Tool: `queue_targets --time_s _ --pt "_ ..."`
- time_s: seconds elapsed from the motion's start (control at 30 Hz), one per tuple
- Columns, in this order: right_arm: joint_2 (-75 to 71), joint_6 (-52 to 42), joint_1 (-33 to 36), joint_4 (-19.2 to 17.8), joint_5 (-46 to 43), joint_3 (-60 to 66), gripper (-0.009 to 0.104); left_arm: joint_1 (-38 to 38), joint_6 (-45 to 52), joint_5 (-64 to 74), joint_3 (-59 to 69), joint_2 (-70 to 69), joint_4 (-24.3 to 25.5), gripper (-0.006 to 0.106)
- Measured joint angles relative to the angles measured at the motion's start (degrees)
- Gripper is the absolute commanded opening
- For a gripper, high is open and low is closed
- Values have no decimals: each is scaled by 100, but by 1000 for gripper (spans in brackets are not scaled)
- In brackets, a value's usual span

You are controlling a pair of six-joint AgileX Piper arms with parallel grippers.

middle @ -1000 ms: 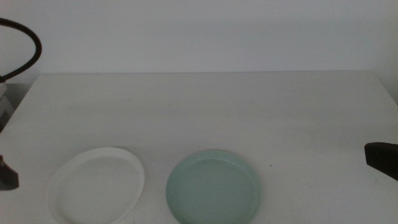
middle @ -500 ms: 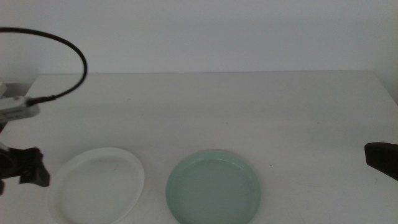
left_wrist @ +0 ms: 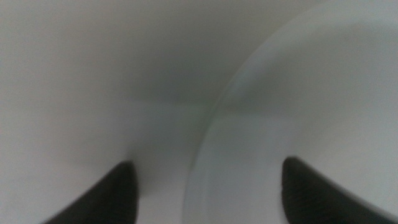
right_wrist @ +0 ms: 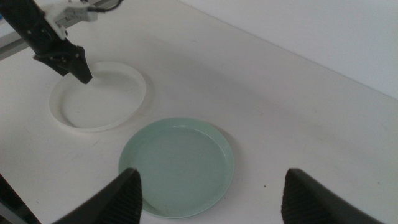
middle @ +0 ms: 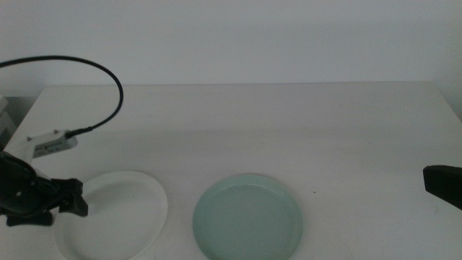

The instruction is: Stack the three bowls on top of each other.

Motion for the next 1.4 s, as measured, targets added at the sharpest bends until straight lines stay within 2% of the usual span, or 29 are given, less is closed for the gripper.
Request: queue_targets --time_s 0.1,0.23,0.5,0.63,0.93,1.1,1.2,1.4 --pt "0 0 0 0 0 0 57 5 42 -16 -95 138 -101 50" --pt "0 0 0 0 0 0 57 5 6 3 -130 215 -118 -1" --pt "0 0 0 0 0 0 57 -21 -402 710 -329 -254 85 0" --pt "0 0 0 0 0 0 57 -361 -842 1144 -811 -830 181 0" --pt "0 0 0 0 0 0 57 -2389 -2209 1644 -1934 -720 650 0" --pt "0 0 0 0 0 0 57 -3308 -2479 1474 -1993 -275 691 0" --pt "0 0 0 0 0 0 57 -3700 -2484 1325 -1993 -14 686 0" --pt "0 0 0 0 0 0 57 -3997 -2495 1142 -1993 449 692 2"
